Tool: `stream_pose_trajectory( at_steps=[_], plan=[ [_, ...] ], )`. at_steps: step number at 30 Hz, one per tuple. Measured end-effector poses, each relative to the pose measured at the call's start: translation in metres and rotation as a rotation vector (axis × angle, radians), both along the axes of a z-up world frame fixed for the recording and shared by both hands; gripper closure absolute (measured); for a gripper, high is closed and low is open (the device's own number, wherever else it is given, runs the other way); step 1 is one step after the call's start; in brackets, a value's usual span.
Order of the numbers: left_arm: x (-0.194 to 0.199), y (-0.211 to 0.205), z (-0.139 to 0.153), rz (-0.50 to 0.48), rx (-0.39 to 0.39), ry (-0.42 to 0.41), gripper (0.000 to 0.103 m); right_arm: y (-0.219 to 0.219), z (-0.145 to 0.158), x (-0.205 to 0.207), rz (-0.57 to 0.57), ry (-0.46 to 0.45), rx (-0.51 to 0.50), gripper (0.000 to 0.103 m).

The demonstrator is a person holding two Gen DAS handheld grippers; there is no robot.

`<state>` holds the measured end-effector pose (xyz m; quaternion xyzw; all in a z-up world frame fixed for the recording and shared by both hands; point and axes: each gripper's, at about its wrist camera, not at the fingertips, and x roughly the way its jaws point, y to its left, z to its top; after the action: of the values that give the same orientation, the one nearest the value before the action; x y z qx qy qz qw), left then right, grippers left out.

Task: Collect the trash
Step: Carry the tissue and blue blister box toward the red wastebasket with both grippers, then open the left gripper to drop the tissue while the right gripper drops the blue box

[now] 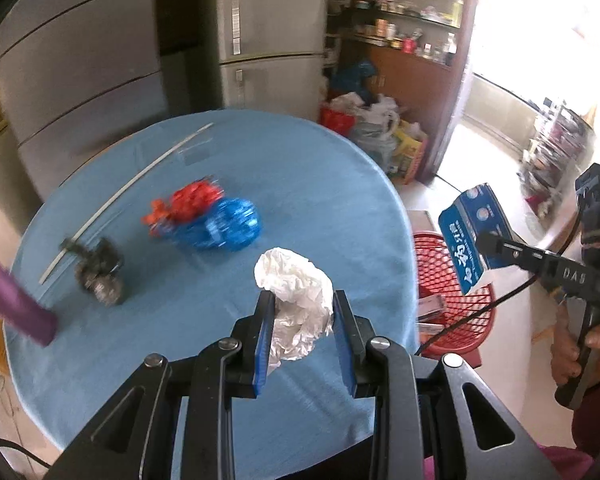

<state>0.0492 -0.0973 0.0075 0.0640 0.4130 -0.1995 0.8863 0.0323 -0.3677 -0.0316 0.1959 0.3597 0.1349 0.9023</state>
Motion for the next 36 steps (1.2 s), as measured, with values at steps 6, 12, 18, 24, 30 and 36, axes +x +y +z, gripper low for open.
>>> stream_pose_trajectory(
  at_steps=[6, 12, 18, 24, 30, 36],
  plan=[
    [0.003, -0.052, 0.008, -0.123, 0.008, -0.021, 0.073, -0.045, -0.005, -0.017, -0.063, -0.019, 0.022, 0.048],
    [0.009, -0.098, 0.006, -0.189, 0.042, -0.003, 0.073, -0.07, -0.007, -0.024, -0.097, -0.033, 0.06, 0.047],
    [0.01, -0.138, 0.006, -0.236, 0.108, -0.022, 0.073, -0.088, -0.011, -0.028, -0.135, -0.036, 0.102, 0.047],
    [0.003, -0.169, 0.004, -0.283, 0.173, -0.054, 0.073, -0.105, -0.022, -0.027, -0.165, -0.002, 0.144, 0.047],
    [-0.003, -0.187, 0.003, -0.318, 0.206, -0.077, 0.072, -0.116, -0.029, -0.024, -0.174, 0.021, 0.162, 0.047],
    [-0.003, -0.198, 0.001, -0.341, 0.205, -0.076, 0.072, -0.121, -0.031, -0.024, -0.183, 0.033, 0.165, 0.047]
  ],
)
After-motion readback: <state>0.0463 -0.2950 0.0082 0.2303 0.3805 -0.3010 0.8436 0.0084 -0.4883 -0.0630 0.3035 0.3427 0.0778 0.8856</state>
